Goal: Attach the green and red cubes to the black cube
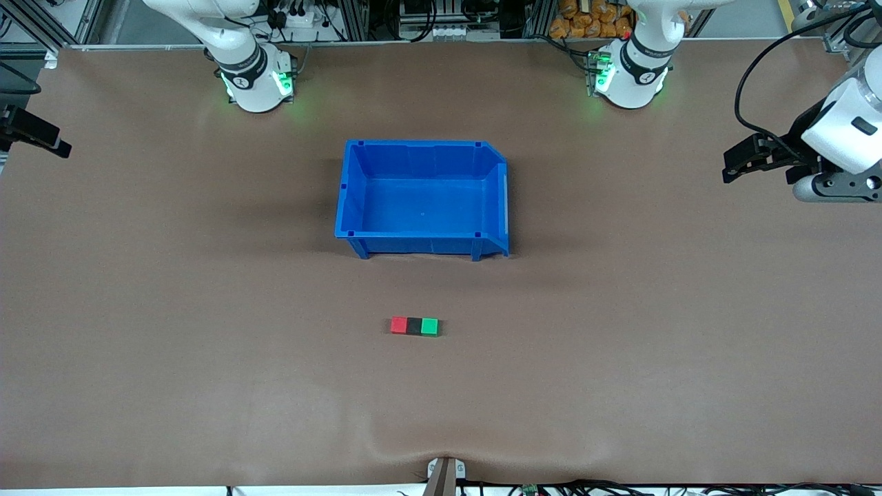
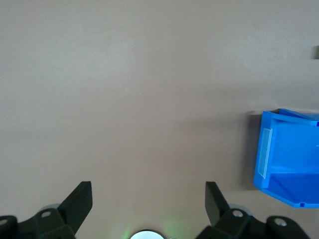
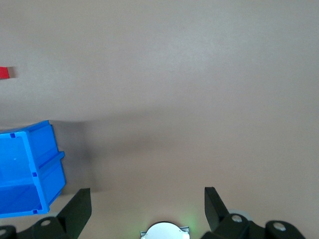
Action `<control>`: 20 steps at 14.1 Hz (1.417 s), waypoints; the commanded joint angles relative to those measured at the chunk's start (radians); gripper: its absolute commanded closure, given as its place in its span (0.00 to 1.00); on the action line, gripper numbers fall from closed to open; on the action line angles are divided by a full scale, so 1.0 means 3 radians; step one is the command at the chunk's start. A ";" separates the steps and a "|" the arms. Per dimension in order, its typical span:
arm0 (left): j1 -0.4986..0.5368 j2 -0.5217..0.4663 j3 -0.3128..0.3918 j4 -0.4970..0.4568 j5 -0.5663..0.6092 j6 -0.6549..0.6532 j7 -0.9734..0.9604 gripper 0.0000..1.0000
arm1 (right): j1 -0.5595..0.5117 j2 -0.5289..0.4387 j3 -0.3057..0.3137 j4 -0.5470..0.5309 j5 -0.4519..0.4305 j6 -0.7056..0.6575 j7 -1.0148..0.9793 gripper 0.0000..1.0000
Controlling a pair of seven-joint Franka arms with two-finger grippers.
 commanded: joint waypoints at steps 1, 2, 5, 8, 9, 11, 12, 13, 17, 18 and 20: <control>-0.0003 -0.0007 -0.0009 0.0002 0.0030 0.0014 0.0009 0.00 | 0.0036 -0.0106 0.0032 -0.0072 -0.0073 -0.0018 -0.0020 0.00; -0.0008 -0.0007 -0.0009 0.0002 0.0030 0.0014 0.0009 0.00 | 0.0016 -0.0106 0.0027 -0.0071 -0.0068 -0.0028 -0.0010 0.00; -0.0003 -0.0007 -0.0009 0.0002 0.0030 0.0014 0.0014 0.00 | 0.0016 -0.0100 0.0011 -0.0066 -0.0033 -0.0039 -0.0015 0.00; -0.0008 -0.0007 -0.0009 0.0002 0.0030 0.0014 0.0009 0.00 | 0.0026 -0.0100 0.0011 -0.0066 -0.0027 -0.0039 -0.0020 0.00; -0.0008 -0.0007 -0.0009 0.0002 0.0030 0.0014 0.0009 0.00 | 0.0036 -0.0100 0.0011 -0.0061 -0.0022 -0.0034 -0.0020 0.00; -0.0003 -0.0007 -0.0009 0.0002 0.0030 0.0014 0.0004 0.00 | 0.0072 -0.0100 0.0011 -0.0061 -0.0022 -0.0018 -0.0025 0.00; -0.0003 -0.0007 -0.0009 0.0002 0.0030 0.0014 0.0009 0.00 | 0.0102 -0.0100 -0.0004 -0.0061 -0.0022 -0.0008 -0.0025 0.00; -0.0003 -0.0007 -0.0009 0.0002 0.0030 0.0014 0.0004 0.00 | 0.0143 -0.0100 -0.0044 -0.0061 -0.0022 -0.0008 -0.0025 0.00; 0.0002 -0.0007 -0.0009 0.0002 0.0030 0.0014 0.0040 0.00 | 0.0323 -0.0095 -0.0260 -0.0056 -0.0017 0.0012 -0.0031 0.00; 0.0007 -0.0007 -0.0009 0.0002 0.0030 0.0014 0.0050 0.00 | 0.0322 -0.0095 -0.0255 -0.0056 -0.0022 0.0023 -0.0051 0.00; 0.0012 -0.0007 -0.0004 0.0037 0.0035 0.0014 0.0050 0.00 | 0.0312 -0.0095 -0.0249 -0.0056 -0.0017 0.0023 -0.0061 0.00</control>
